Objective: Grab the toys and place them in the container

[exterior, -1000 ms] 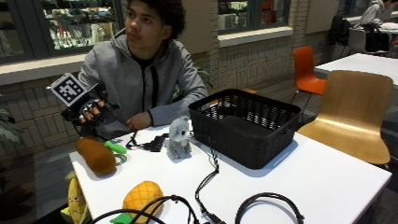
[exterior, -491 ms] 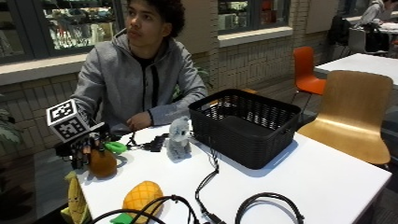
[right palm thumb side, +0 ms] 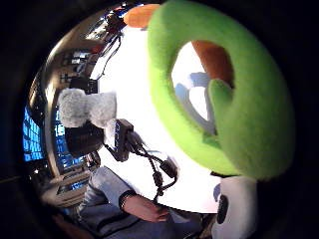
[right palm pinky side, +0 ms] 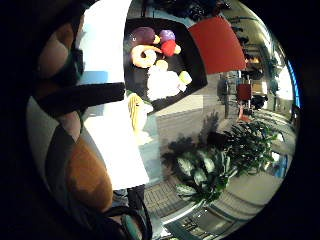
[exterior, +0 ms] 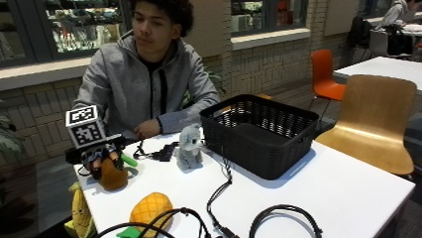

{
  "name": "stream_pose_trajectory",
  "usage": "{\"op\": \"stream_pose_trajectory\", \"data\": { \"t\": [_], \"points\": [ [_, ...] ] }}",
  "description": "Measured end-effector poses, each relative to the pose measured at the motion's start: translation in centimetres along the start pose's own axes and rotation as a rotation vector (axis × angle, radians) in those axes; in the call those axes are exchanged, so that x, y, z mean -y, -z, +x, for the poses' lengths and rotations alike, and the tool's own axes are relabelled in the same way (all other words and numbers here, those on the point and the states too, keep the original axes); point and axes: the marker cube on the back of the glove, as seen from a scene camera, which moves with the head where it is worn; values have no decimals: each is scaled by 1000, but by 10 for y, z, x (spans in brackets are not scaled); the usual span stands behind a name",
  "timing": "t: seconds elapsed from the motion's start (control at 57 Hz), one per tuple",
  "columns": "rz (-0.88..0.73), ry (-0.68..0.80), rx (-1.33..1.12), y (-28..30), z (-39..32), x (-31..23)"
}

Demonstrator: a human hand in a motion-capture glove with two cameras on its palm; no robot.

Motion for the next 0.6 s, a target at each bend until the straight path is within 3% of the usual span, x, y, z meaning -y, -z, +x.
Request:
{"op": "stream_pose_trajectory", "data": {
  "t": [0.404,0.597],
  "points": [
    [150,97,15,25,-17,6],
    [135,283,98,99,-105,-3]
  ]
}}
